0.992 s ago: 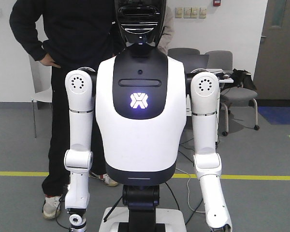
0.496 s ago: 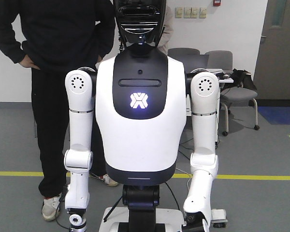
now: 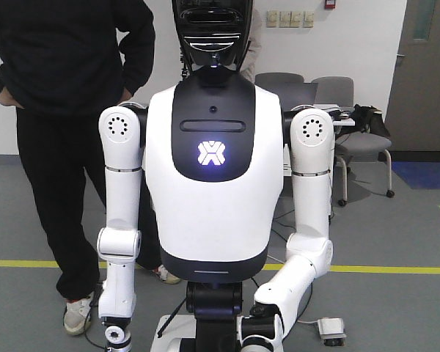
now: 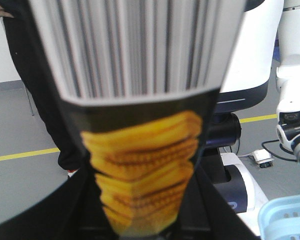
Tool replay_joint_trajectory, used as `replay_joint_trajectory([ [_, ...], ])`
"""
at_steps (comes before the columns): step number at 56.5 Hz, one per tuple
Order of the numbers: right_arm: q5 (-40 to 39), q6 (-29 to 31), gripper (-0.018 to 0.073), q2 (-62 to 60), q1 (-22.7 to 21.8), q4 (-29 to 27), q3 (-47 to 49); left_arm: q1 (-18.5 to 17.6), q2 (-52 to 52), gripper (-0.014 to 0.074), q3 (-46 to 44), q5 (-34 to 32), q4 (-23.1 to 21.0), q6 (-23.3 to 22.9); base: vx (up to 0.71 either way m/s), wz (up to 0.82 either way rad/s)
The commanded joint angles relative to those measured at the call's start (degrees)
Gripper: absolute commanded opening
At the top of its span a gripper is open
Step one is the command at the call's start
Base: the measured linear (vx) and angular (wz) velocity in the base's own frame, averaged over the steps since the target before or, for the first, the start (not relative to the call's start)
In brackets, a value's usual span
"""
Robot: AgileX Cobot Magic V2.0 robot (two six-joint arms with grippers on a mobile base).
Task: Pick snacks and fruit into basket
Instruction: 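Move the right gripper holding the teal bag over the light-blue basket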
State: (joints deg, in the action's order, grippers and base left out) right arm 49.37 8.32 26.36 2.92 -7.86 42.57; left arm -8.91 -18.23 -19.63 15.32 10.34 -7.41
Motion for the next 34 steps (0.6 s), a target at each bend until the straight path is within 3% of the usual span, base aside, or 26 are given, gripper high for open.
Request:
replay_joint_trajectory([
  [1, -4.8, 0.0, -0.0008, 0.5, 0.1, -0.1, 1.5, 0.0, -0.4, 0.0011, -2.1, -5.5, 0.1, -0.1, 0.03, 0.00],
  [34, -4.8, 0.0, -0.0008, 0.5, 0.1, -0.1, 1.5, 0.0, -0.4, 0.0011, -2.1, -5.5, 0.1, -0.1, 0.00, 0.00],
])
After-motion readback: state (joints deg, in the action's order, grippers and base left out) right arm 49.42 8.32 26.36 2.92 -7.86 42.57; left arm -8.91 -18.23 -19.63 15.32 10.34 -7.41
